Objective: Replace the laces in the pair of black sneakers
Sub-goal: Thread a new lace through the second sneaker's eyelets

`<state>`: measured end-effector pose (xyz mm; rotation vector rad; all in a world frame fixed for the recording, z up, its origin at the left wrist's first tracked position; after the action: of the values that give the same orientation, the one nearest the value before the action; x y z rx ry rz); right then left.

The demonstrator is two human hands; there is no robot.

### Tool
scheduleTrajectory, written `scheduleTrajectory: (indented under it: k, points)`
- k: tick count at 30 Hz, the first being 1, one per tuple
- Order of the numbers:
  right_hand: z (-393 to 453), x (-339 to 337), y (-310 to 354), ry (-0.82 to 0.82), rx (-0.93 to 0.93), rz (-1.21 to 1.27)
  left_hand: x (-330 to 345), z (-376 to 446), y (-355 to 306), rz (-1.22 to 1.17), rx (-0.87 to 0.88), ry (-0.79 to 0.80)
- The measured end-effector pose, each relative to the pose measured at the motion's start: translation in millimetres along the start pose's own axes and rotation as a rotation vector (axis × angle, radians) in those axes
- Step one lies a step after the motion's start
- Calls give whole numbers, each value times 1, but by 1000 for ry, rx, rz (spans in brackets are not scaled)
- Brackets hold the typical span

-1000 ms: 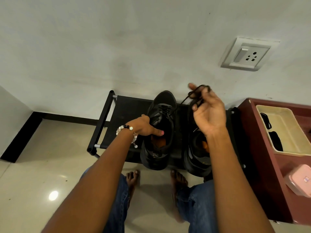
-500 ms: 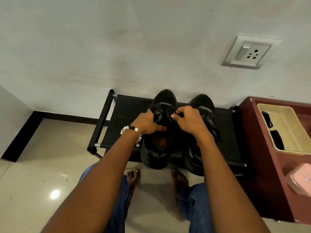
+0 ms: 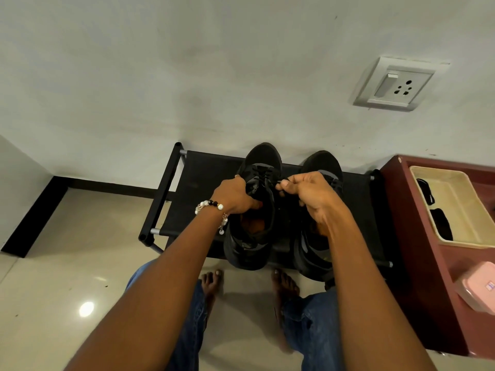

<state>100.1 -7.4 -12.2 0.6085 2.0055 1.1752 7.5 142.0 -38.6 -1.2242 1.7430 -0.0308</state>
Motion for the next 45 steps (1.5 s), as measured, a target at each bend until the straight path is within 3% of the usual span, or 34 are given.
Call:
scheduleTrajectory:
  k: [5, 11, 13, 16, 19, 24, 27, 31, 33, 40, 43, 45]
  points:
    - [0, -7, 13, -75, -120, -452, 0, 0, 2, -44, -12, 40]
    - [-11, -11, 32, -53, -190, -717, -14, -7, 4, -189, 35, 106]
    - [-14, -11, 34, -44, -201, -621, -21, -11, 5, -245, 64, 72]
    - [-9, -10, 32, -110, -145, -166, -29, -16, 7, -301, 66, -12]
    - [-14, -8, 35, -196, -120, 125, -31, -21, 7, -336, 80, -83]
    - [-13, 2, 32, -254, -308, -181, -24, -32, 6, -345, 84, -175]
    - [-12, 11, 30, -257, -319, -239, -16, -38, 7, -279, 76, -251]
    - [-8, 25, 20, -34, -226, -172, -8, -46, 3, -217, 101, -340]
    - [-10, 27, 21, 2, -251, -98, -6, -47, 1, -182, 114, -384]
    - [-8, 20, 28, -209, -378, 14, -9, -45, 1, -194, 102, -406]
    - [-8, 20, 29, -262, -430, -111, -9, -45, 1, -220, 91, -391]
    - [-8, 25, 28, -205, -434, -259, -10, -45, 2, -239, 85, -390]
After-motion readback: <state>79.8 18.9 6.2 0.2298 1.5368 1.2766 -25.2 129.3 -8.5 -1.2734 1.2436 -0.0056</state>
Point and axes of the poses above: each hand's wrist, its own z-axis towards the middle knuckle, its own x-axis out of the palm, y = z × x, the point moved 4 cm from there along z, towards the middle knuckle, and after that the axes turned 6 degrees about -x, right-handed, at the moved point
